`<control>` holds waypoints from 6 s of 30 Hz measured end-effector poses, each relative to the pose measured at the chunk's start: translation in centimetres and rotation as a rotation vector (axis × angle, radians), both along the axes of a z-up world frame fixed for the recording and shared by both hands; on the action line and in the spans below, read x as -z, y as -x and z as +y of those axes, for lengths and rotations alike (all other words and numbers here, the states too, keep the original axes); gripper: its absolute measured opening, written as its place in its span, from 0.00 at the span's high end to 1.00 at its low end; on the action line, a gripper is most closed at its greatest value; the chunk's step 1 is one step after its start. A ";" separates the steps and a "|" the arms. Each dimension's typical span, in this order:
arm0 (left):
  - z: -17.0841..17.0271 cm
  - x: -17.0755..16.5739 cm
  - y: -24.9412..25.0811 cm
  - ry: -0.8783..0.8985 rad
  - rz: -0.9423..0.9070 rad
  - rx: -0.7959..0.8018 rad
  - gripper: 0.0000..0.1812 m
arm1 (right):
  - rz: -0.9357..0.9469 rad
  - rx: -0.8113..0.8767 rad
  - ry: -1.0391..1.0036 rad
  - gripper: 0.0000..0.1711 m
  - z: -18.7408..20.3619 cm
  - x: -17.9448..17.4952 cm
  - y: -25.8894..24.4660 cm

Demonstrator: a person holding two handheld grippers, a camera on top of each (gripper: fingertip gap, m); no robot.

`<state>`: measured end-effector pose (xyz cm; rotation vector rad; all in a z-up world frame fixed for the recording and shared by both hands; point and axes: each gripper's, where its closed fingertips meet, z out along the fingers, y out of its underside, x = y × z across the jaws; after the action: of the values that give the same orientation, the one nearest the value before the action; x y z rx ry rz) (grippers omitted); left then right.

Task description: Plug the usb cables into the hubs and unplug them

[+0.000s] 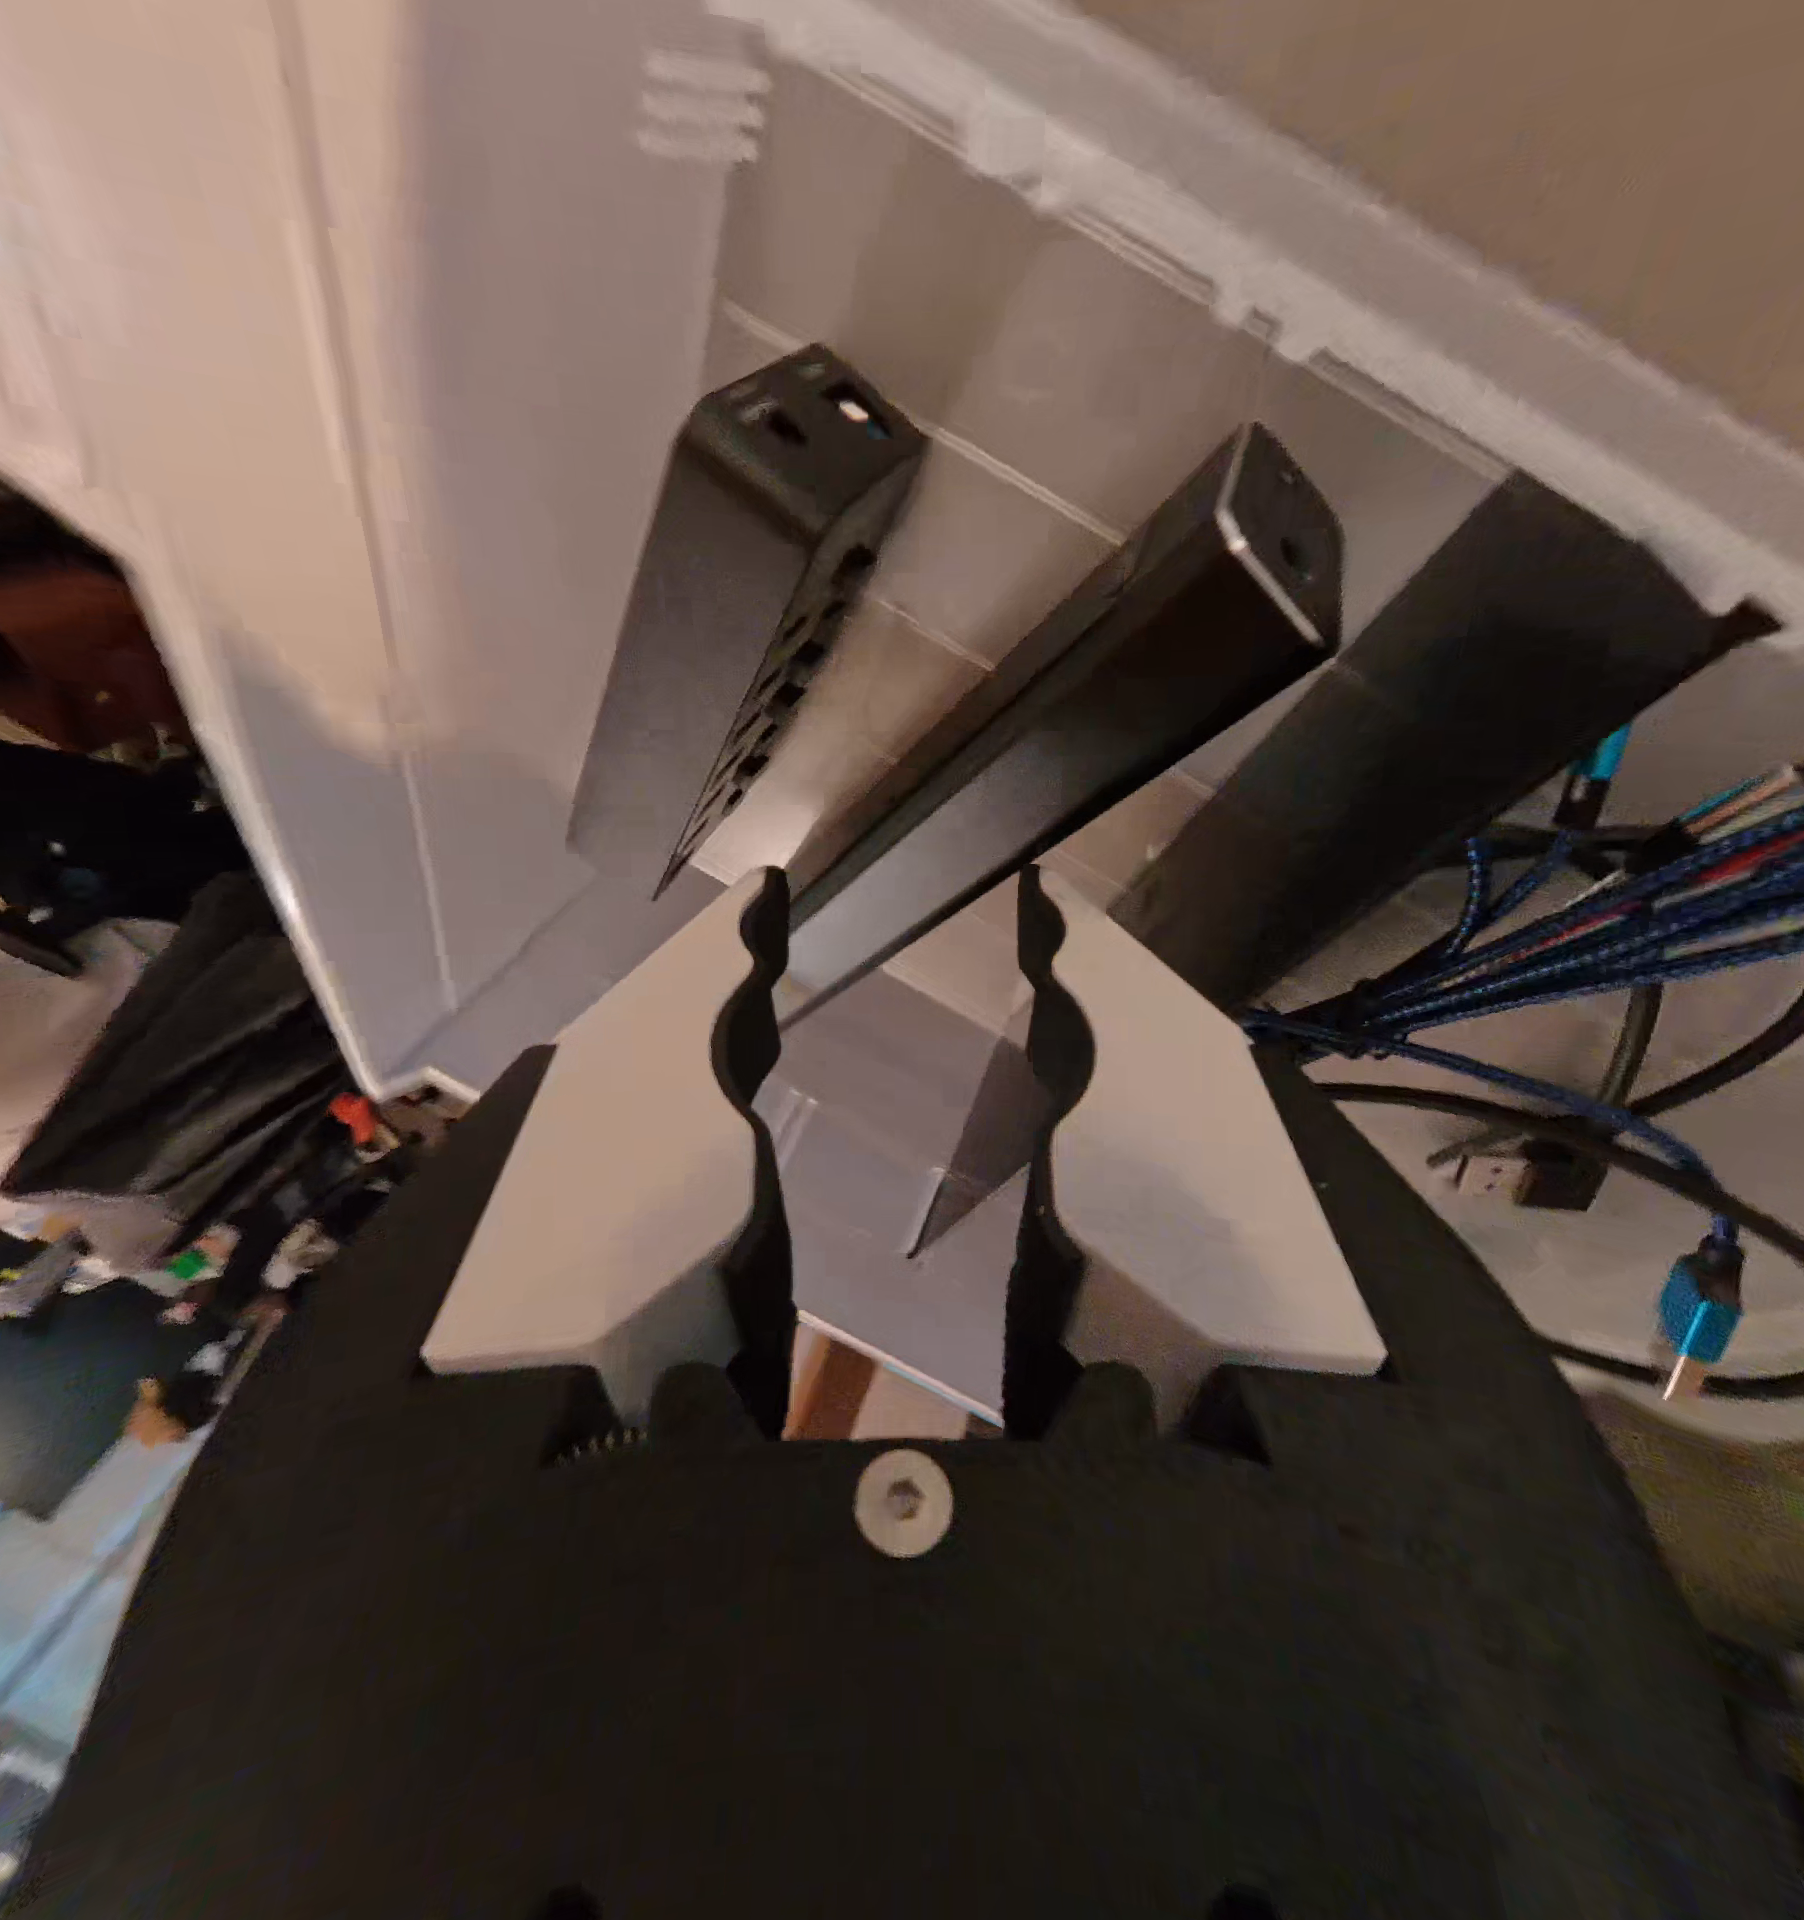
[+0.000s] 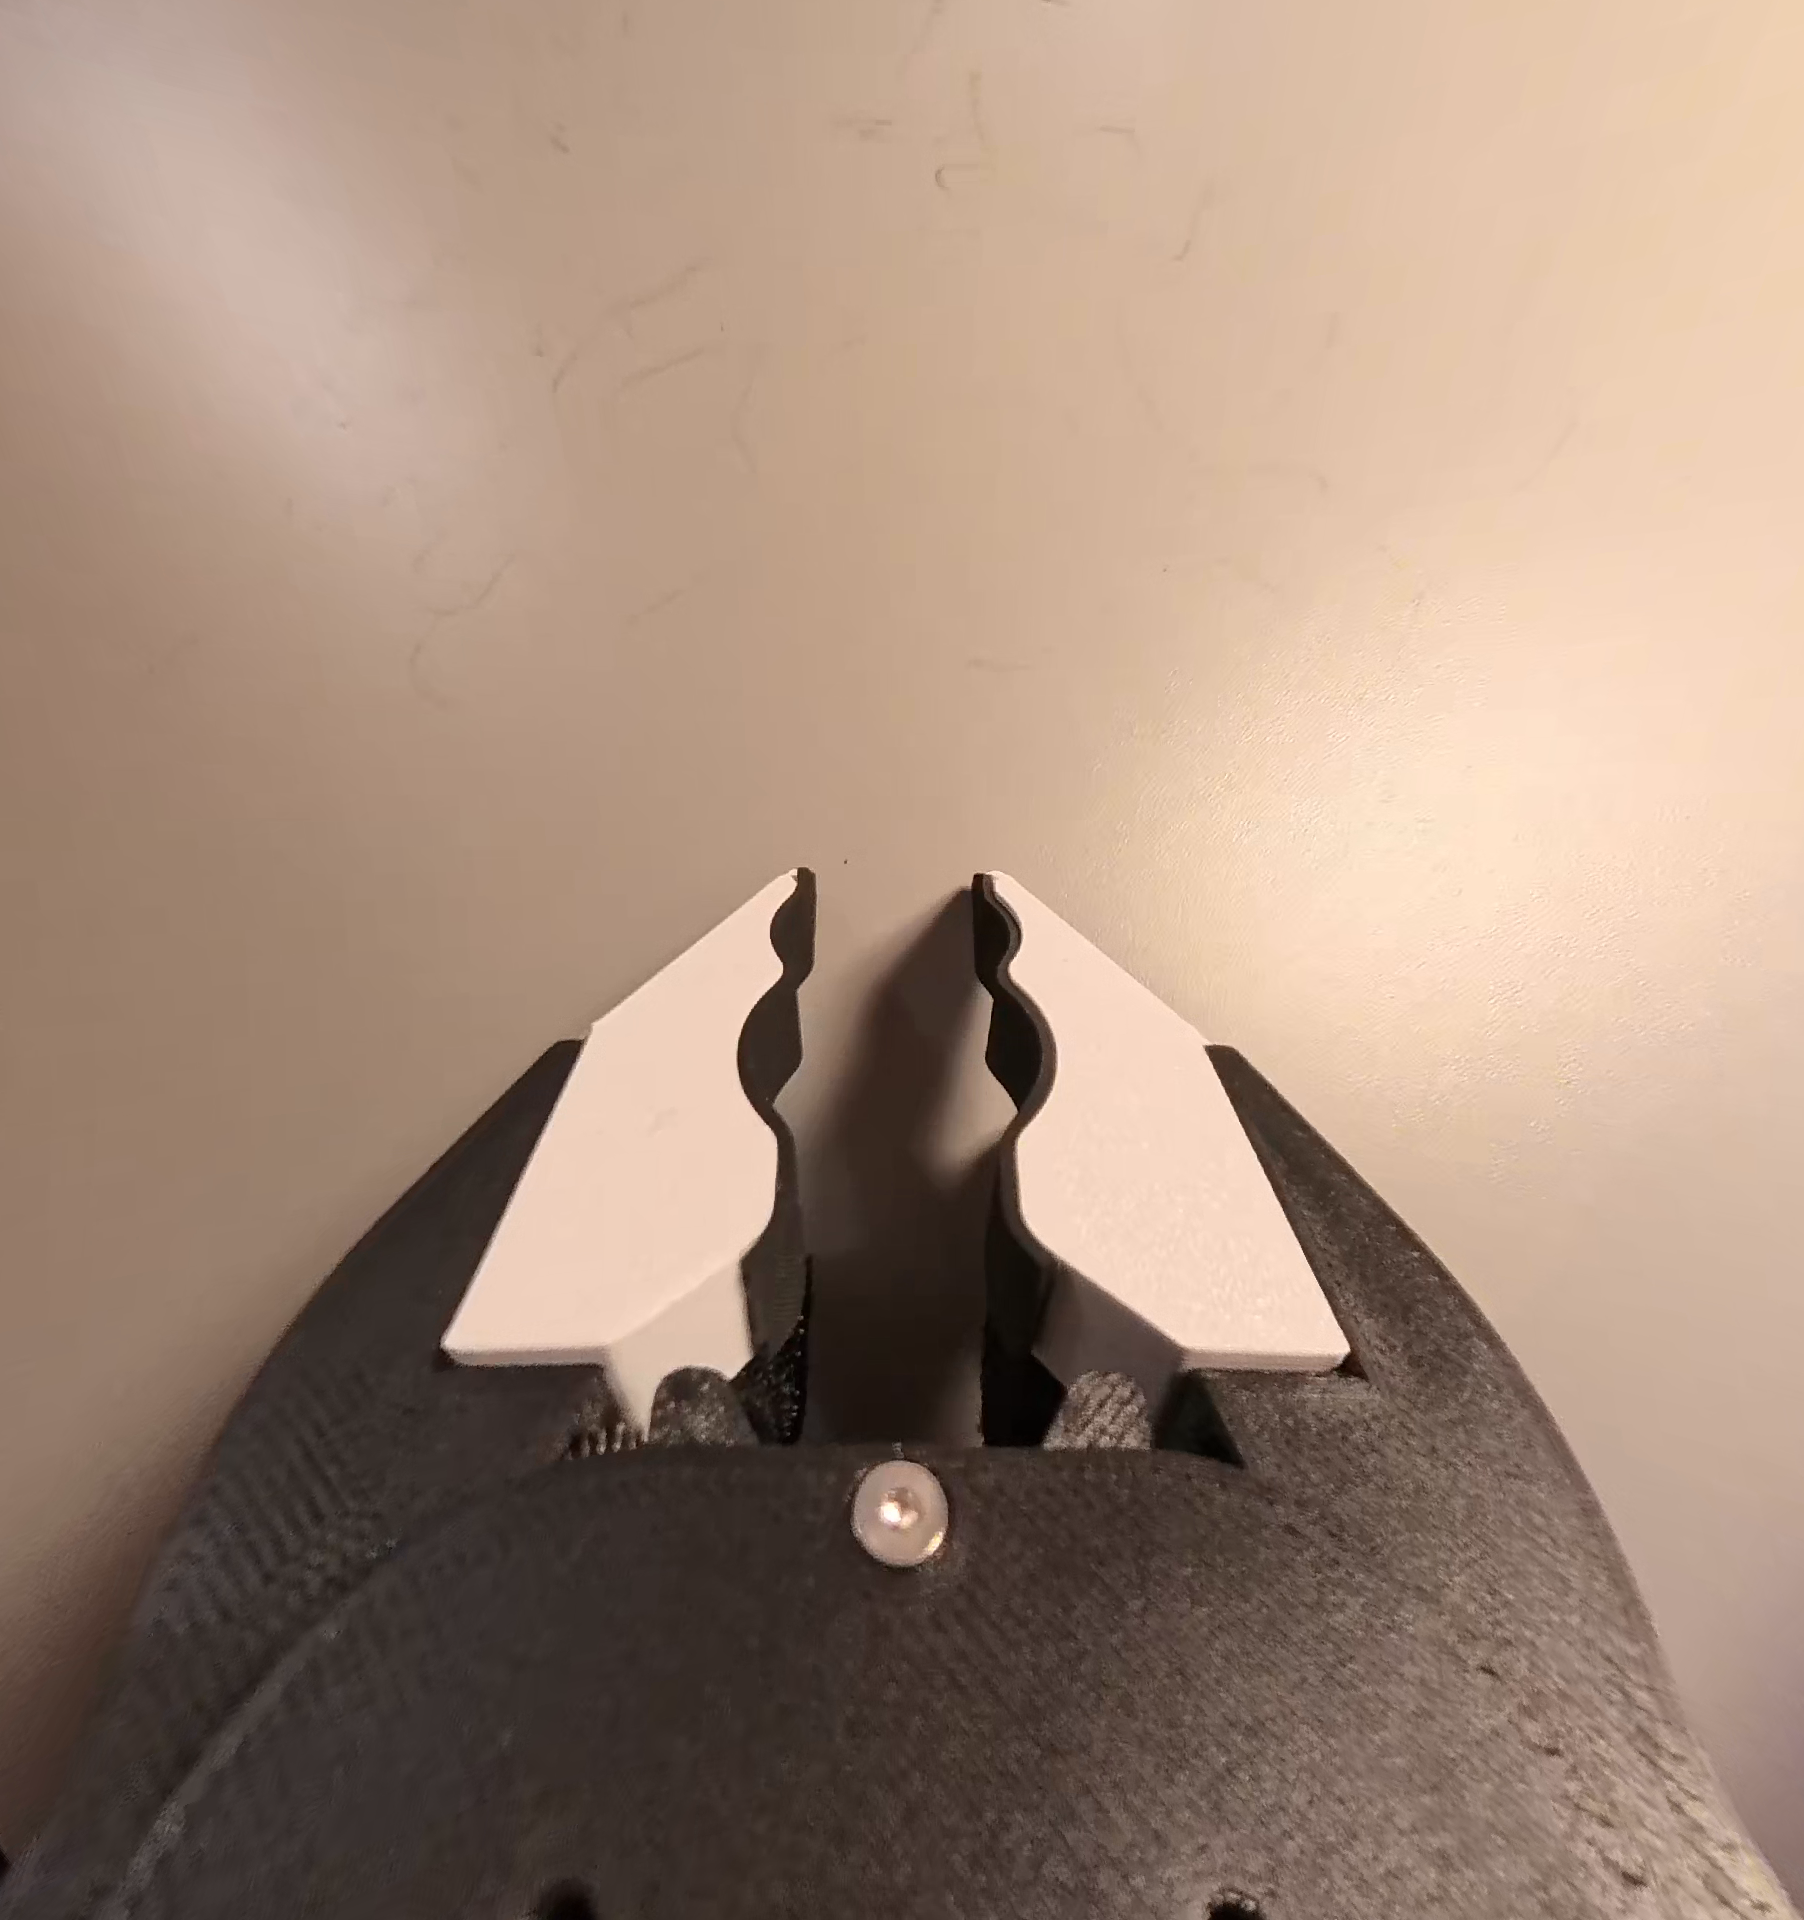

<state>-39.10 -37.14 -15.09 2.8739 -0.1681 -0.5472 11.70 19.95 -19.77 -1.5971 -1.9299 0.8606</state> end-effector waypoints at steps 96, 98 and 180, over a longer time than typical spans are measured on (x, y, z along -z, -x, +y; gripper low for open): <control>8.8 -13.1 -17.9 -1.271 0.244 -0.608 0.66 | 0.473 -0.498 0.154 0.74 -11.3 -7.6 13.0; 1.8 -11.7 -14.7 -1.107 0.331 -0.768 0.66 | 0.473 -0.498 0.154 0.74 -11.3 -7.6 12.9; 38.2 -2.0 -38.0 -1.218 -1.164 0.310 0.97 | 0.490 -0.524 0.111 0.77 -11.3 -7.5 12.0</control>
<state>-1.14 1.10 -13.08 3.8321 -0.6114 1.6339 -0.30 8.65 -12.29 -0.8112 -1.9650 1.4324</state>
